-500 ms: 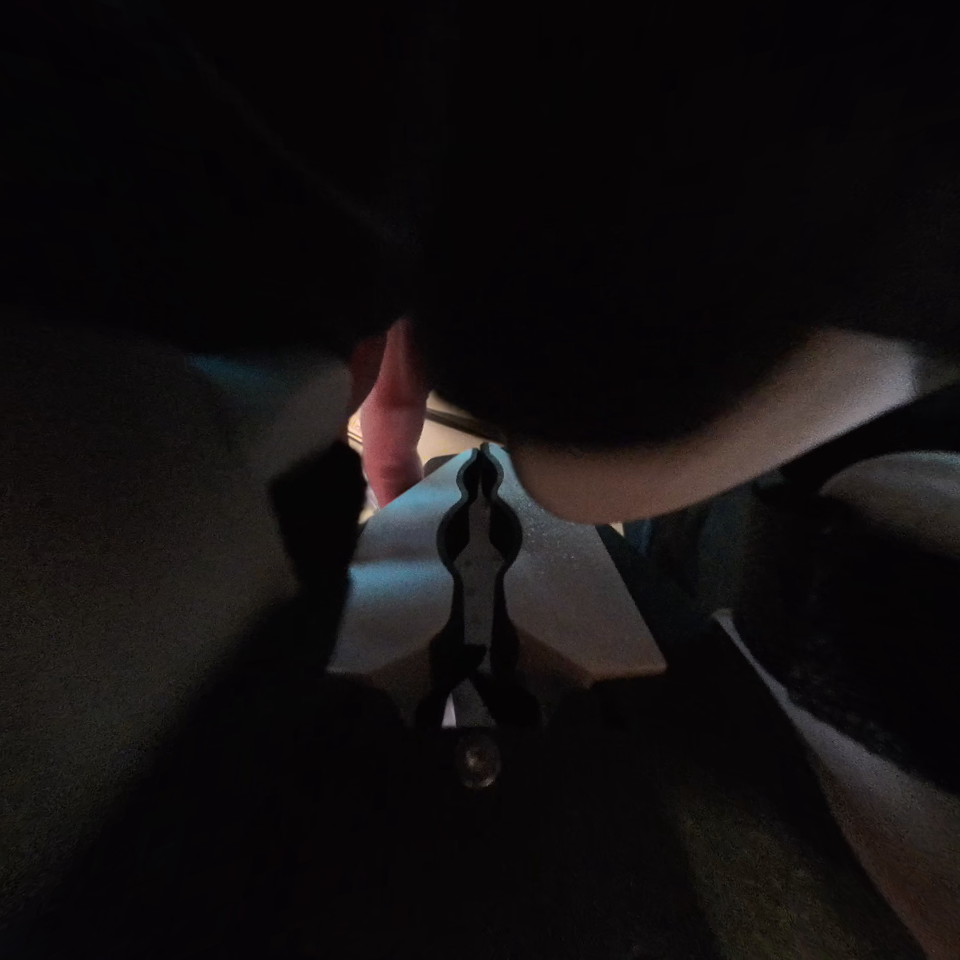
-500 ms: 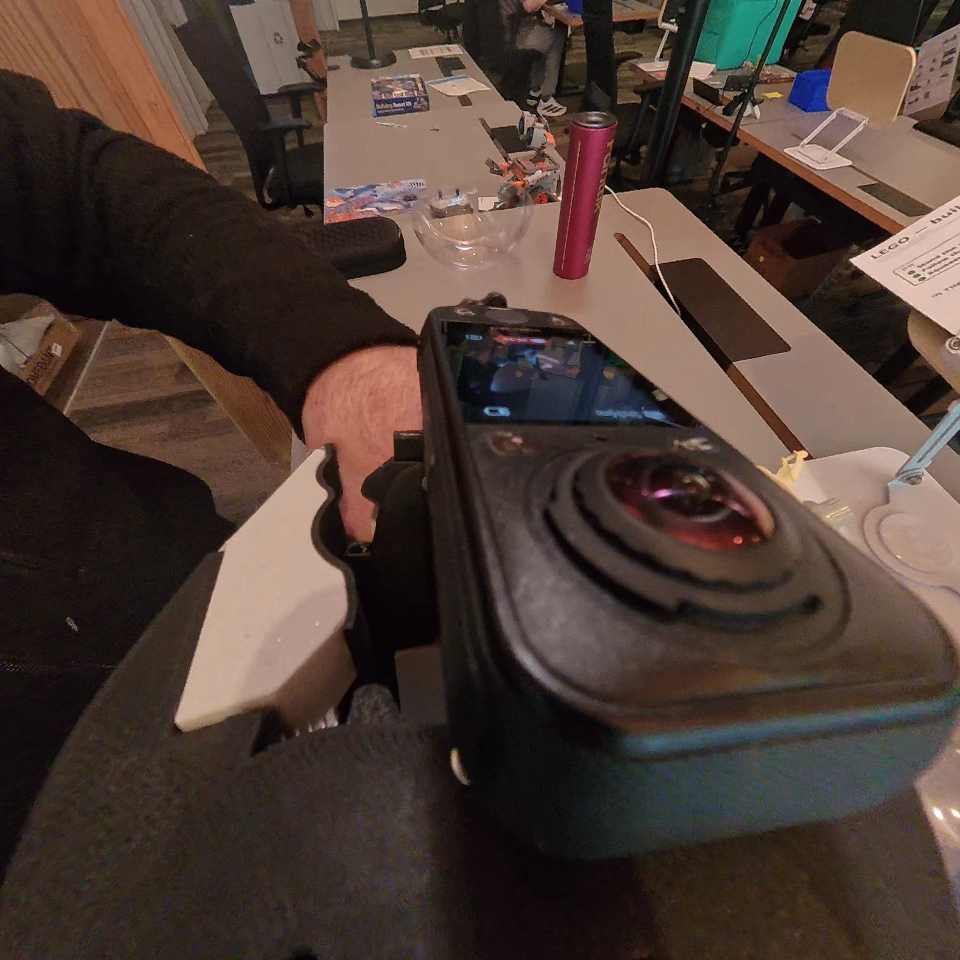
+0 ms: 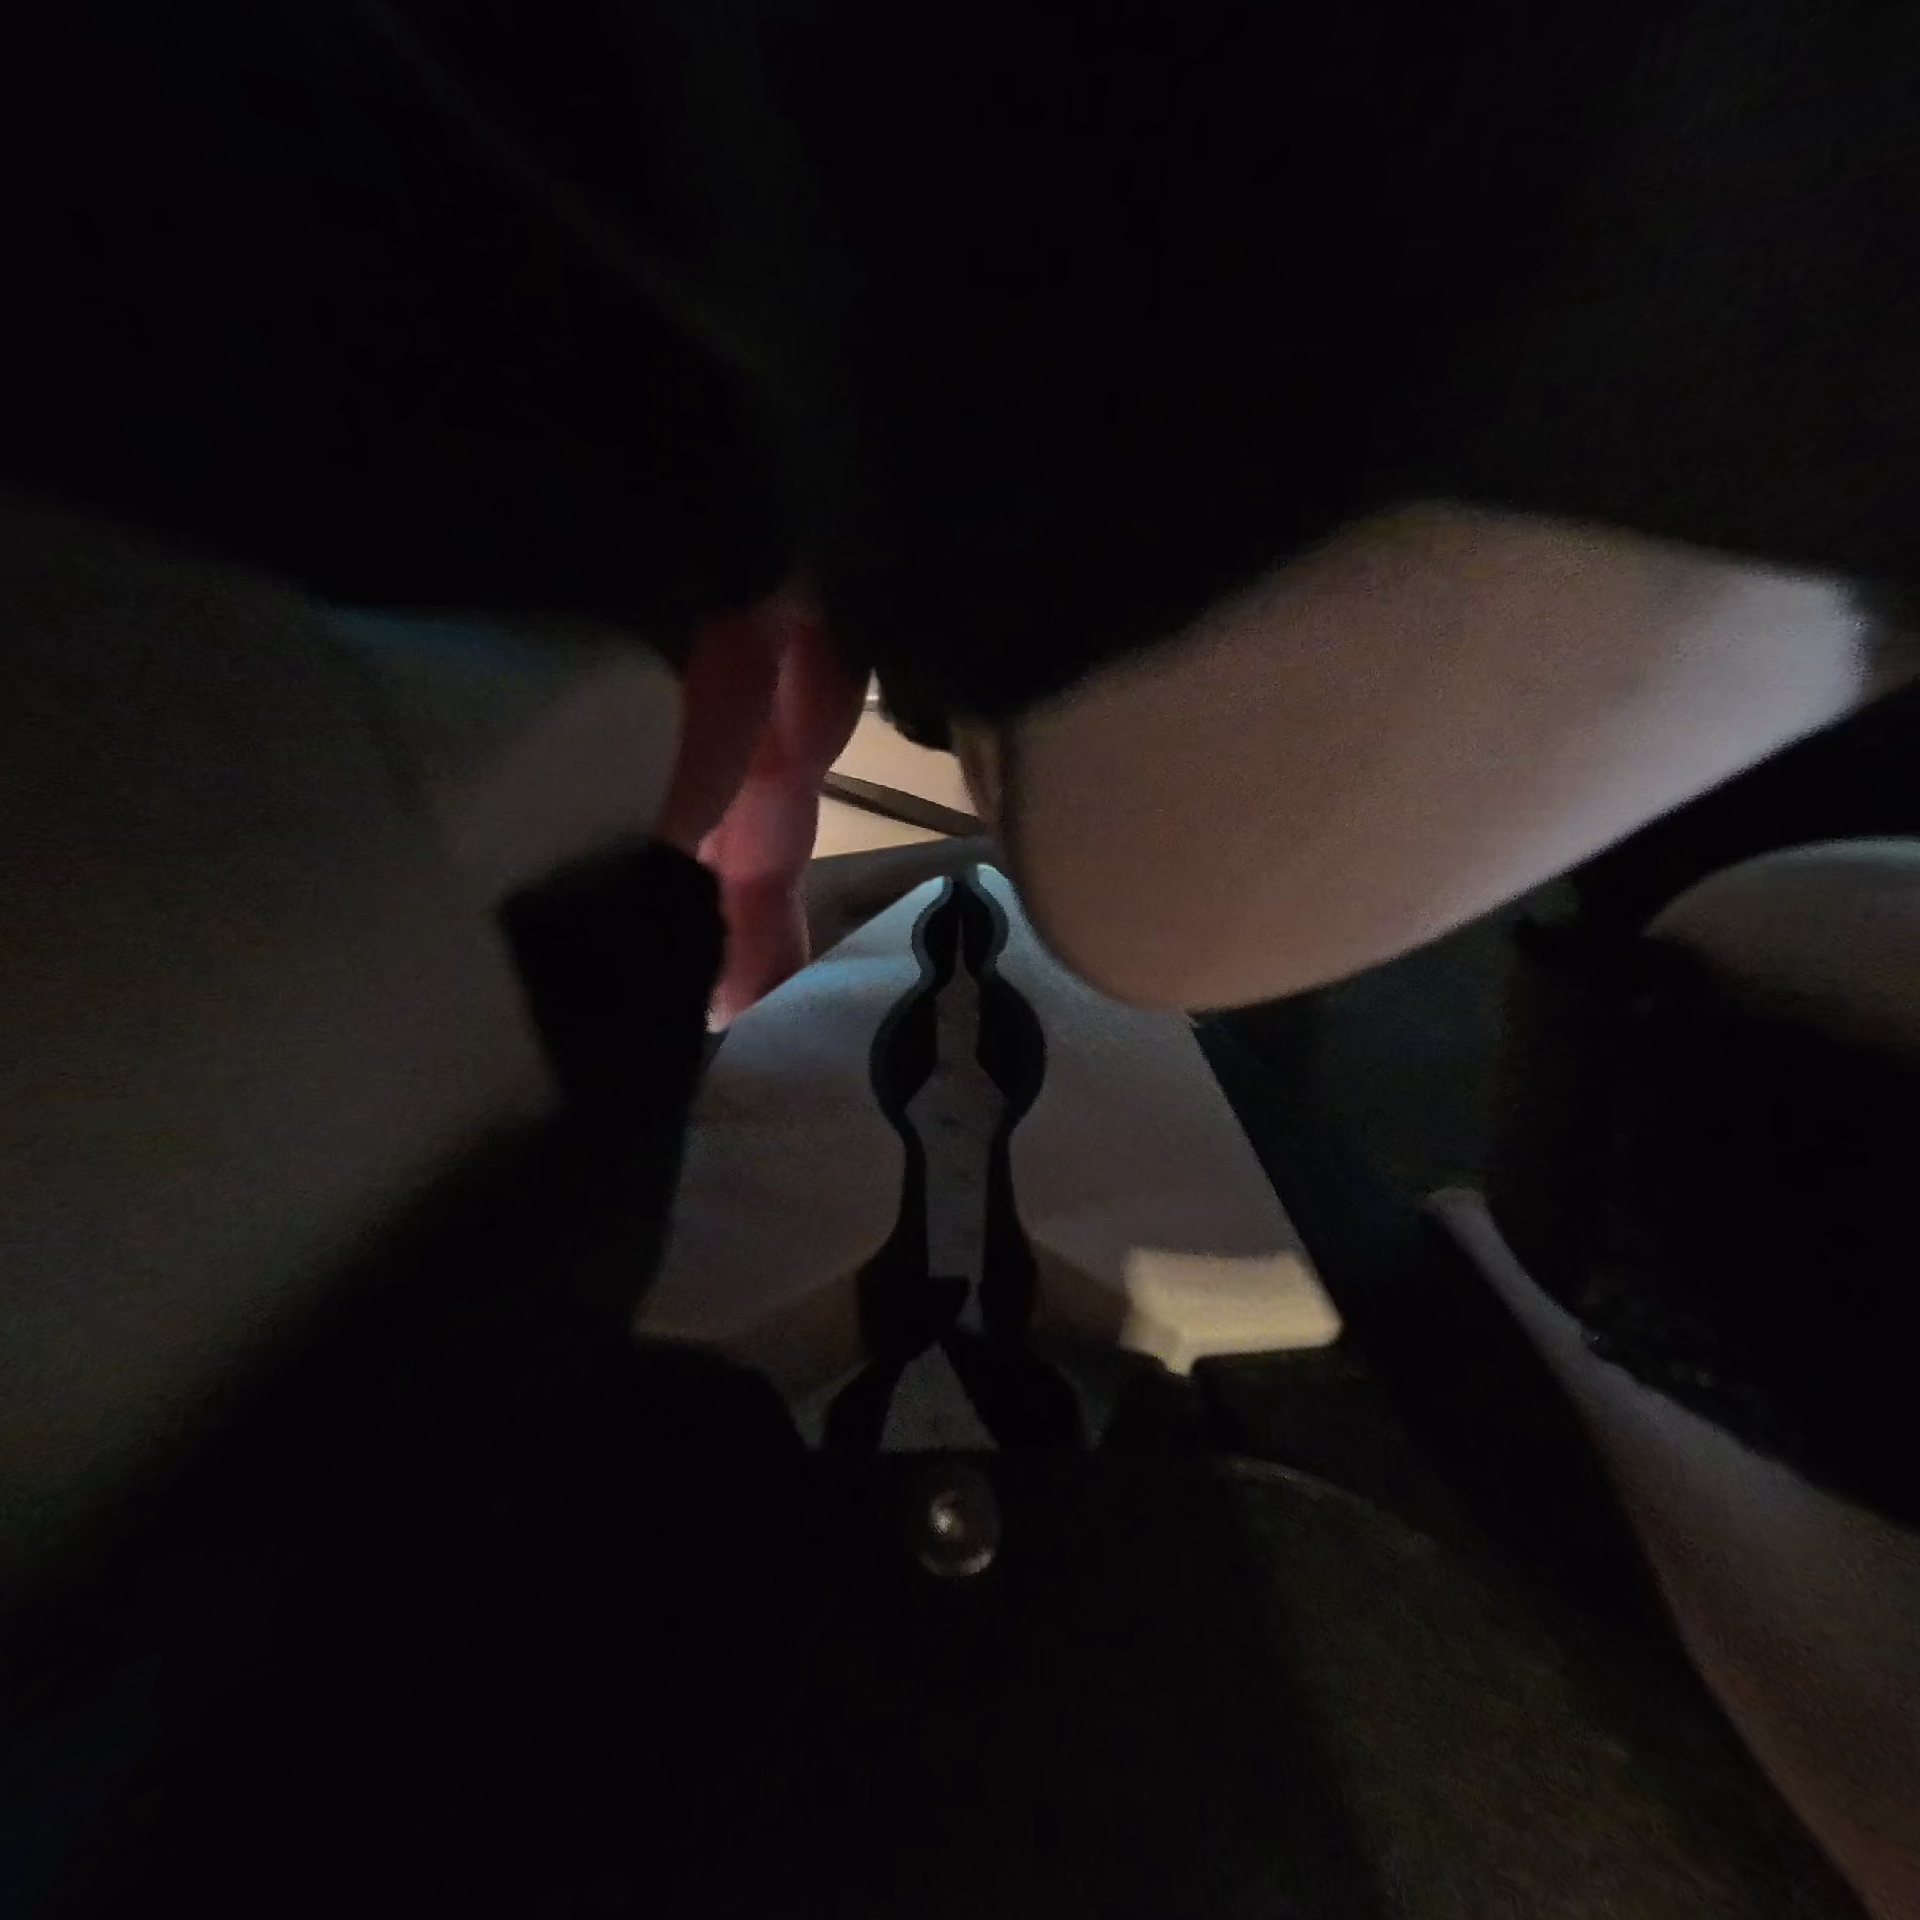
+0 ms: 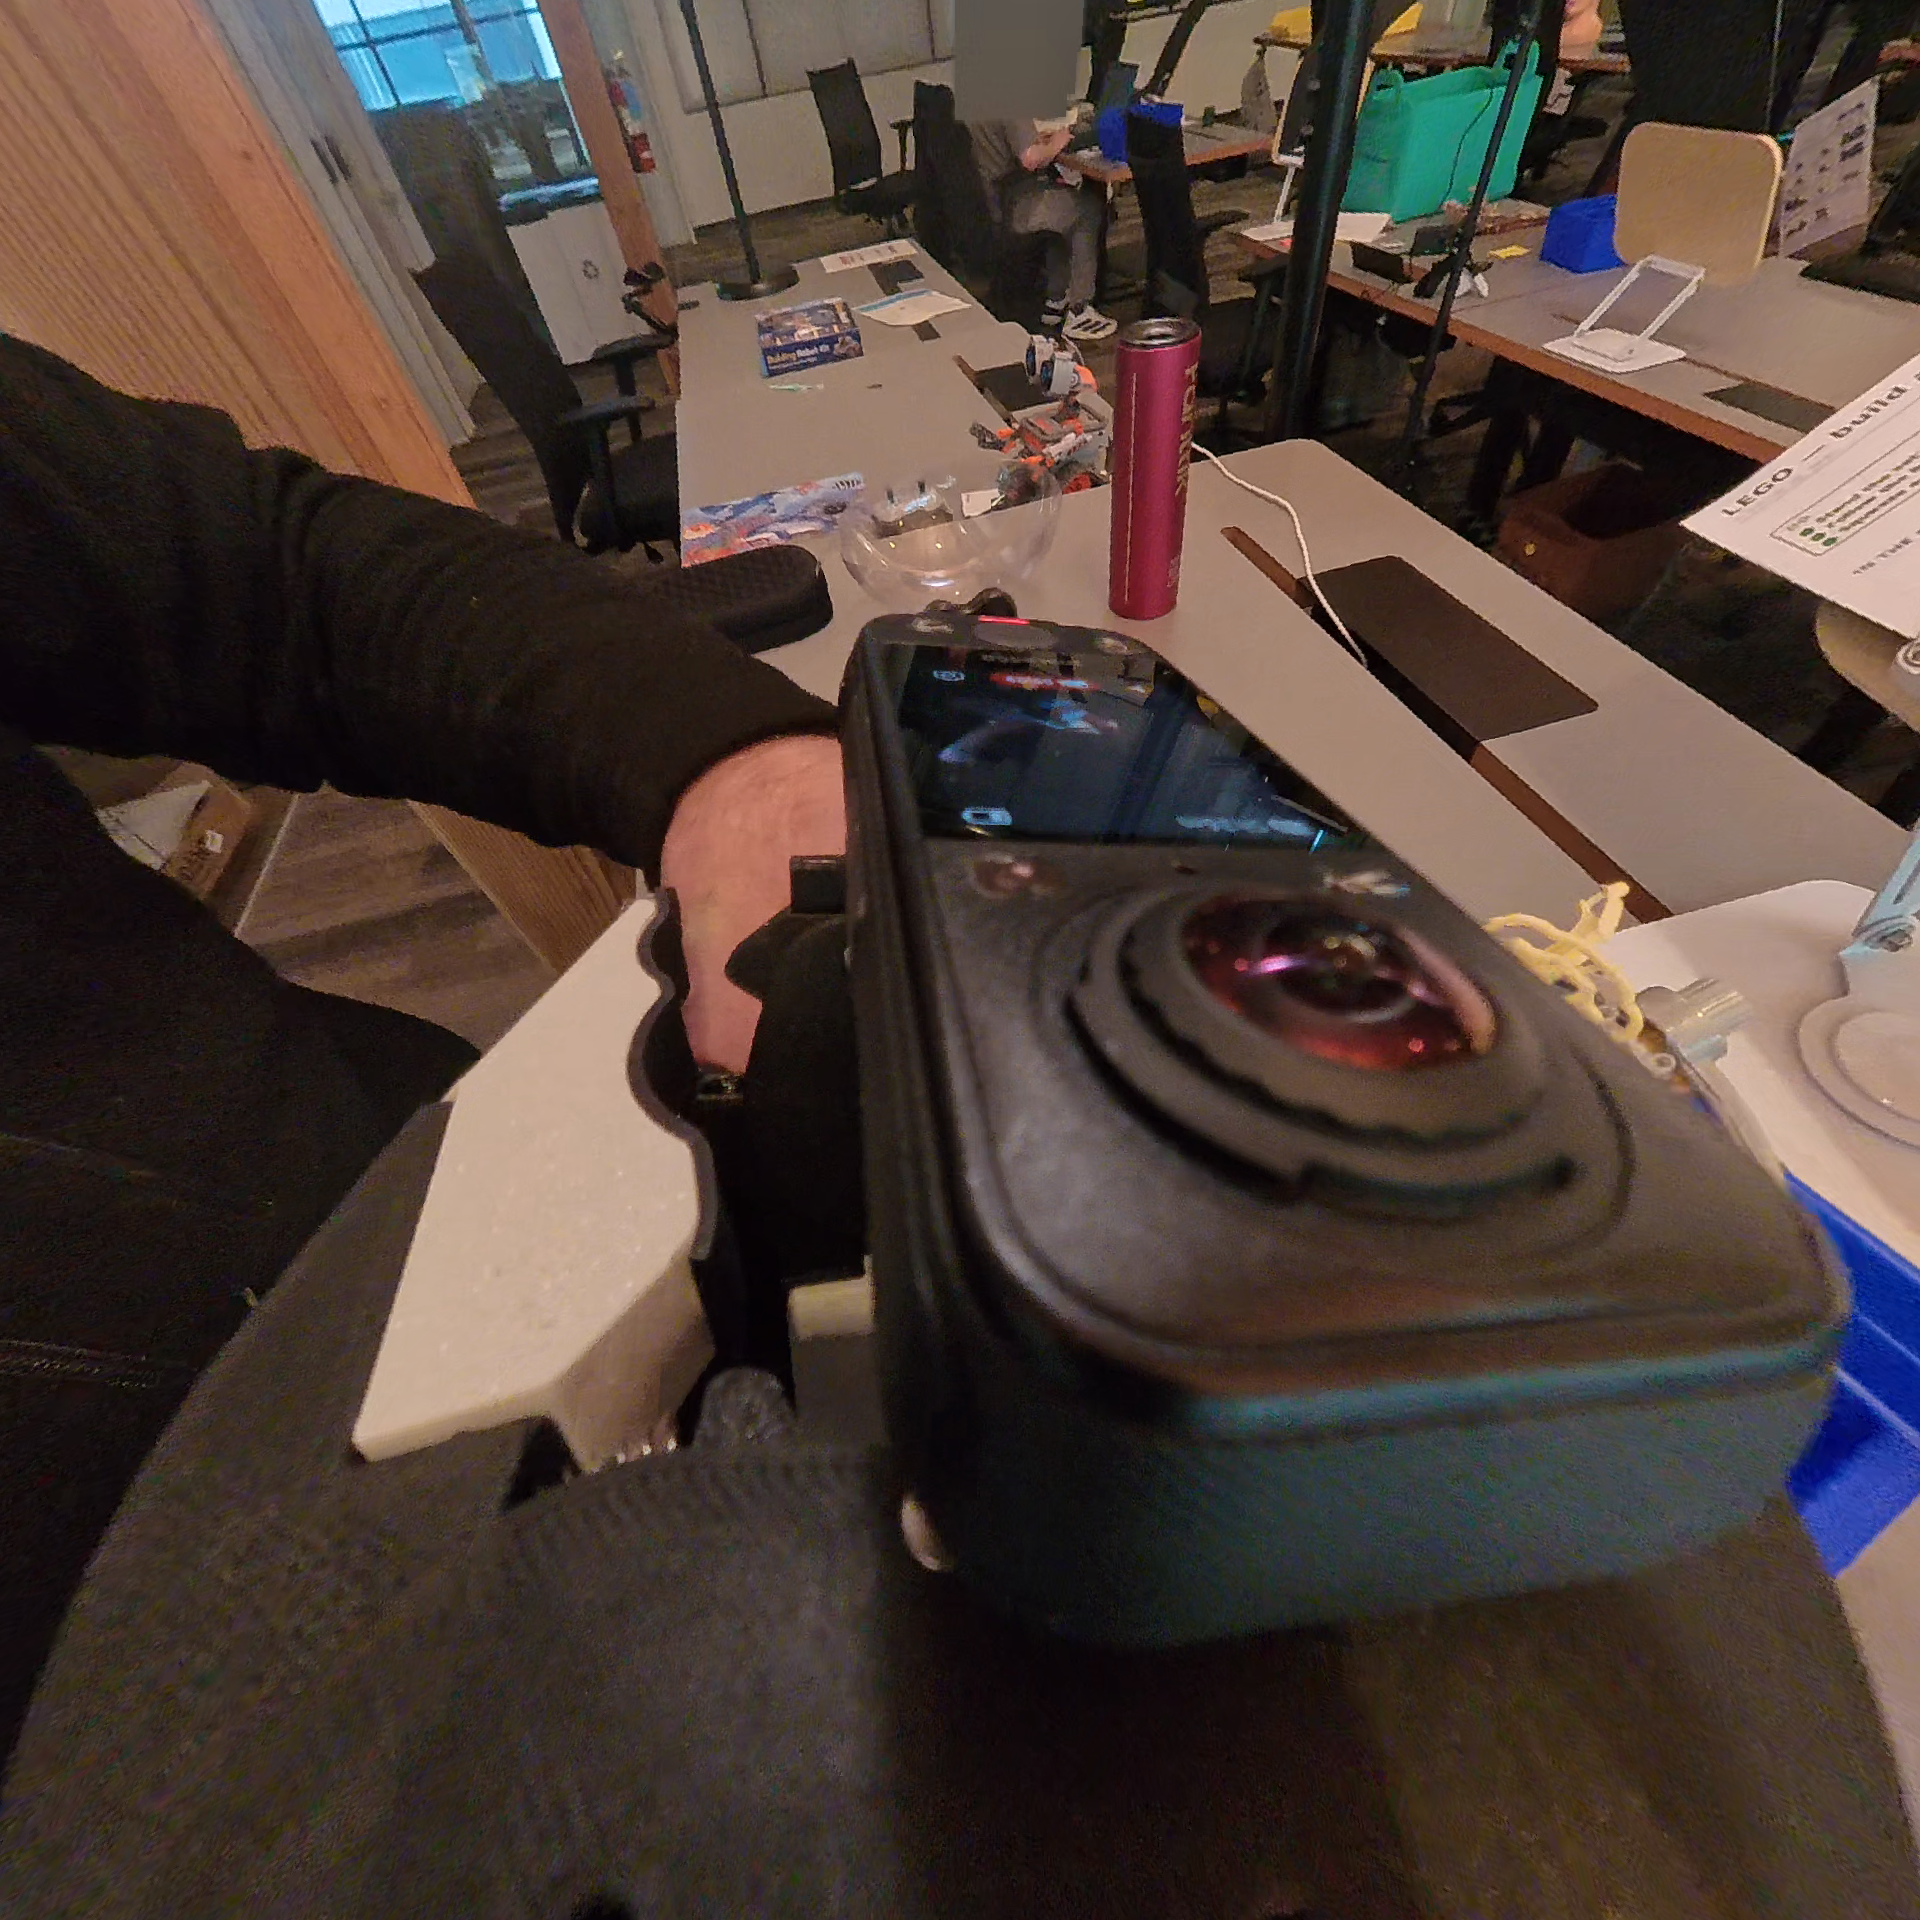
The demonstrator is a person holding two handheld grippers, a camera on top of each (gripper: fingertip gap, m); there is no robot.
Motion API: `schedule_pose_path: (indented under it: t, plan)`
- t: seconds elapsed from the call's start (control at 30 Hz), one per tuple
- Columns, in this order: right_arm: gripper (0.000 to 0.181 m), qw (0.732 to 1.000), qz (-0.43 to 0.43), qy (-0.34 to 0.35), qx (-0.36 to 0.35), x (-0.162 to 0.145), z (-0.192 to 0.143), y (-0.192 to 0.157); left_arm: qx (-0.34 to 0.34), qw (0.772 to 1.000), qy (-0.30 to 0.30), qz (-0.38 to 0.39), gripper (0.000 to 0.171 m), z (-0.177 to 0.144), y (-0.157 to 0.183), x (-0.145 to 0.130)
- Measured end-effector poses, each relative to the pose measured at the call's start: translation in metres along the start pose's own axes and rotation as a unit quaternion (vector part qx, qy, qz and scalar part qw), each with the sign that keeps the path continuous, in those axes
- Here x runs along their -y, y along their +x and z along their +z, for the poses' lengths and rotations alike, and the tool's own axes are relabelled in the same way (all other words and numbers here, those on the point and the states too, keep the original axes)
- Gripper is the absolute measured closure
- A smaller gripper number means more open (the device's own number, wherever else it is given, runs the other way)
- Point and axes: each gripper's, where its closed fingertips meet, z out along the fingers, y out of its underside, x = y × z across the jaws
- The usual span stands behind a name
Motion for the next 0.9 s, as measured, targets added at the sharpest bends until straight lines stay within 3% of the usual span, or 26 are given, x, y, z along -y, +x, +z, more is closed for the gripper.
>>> schedule_pose_path:
  t: [0.03,0.63,0.9]
  plan:
    - [0.077,1.000,0.004,0.000,0.003,-0.001,-0.001,0.000,-0.002,1.000,0.000,0.006,0.171,0.001,0.000,-0.001]
    - [0.081,0.999,-0.024,0.011,-0.023,0.005,-0.034,0.007,0.035,0.998,-0.009,0.052,0.171,0.007,-0.013,0.019]
    - [0.080,0.998,-0.024,0.035,-0.038,0.006,-0.035,0.012,0.021,0.997,-0.044,0.066,0.171,0.007,-0.011,0.011]
